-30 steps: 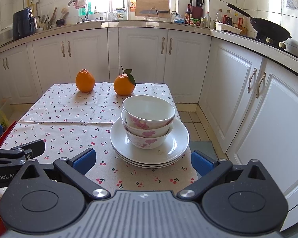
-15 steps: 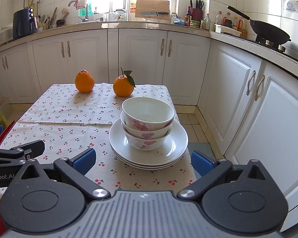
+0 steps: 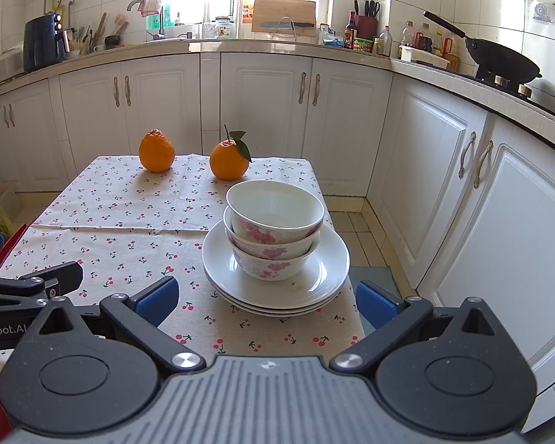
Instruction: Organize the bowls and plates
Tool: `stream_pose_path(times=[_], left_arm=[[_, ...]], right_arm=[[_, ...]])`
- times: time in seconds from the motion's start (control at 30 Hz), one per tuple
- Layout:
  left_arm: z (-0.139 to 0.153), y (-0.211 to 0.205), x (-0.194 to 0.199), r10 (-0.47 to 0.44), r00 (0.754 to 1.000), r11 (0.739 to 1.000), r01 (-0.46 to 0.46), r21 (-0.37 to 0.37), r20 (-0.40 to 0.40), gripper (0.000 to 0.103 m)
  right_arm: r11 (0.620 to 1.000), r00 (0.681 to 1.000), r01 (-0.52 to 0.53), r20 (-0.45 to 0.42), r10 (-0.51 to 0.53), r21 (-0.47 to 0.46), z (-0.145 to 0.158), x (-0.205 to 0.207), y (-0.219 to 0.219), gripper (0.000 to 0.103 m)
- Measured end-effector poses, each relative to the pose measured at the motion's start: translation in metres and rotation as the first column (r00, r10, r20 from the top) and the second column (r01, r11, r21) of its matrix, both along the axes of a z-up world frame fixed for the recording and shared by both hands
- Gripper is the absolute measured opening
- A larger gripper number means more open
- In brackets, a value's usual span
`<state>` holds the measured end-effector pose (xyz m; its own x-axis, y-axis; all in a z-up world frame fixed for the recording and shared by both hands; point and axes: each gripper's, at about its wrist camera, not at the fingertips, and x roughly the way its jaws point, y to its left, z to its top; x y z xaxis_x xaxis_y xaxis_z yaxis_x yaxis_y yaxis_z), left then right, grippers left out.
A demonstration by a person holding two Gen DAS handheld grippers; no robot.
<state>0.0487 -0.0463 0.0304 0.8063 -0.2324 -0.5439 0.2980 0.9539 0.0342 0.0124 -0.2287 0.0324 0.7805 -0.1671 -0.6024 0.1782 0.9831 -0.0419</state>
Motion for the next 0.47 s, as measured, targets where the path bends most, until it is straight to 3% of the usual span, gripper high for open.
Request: stream_pose_path(times=[0.47], left_arm=[[-0.0015,-0.0001,0.0014,0.000,1.000,1.000,0.000,0.000,-0.007,0.102]], right_arm=[[1.000,1.000,0.005,-0.001,-0.005,-0.009,-0.0003,0.0009,-0.0003,0.103]])
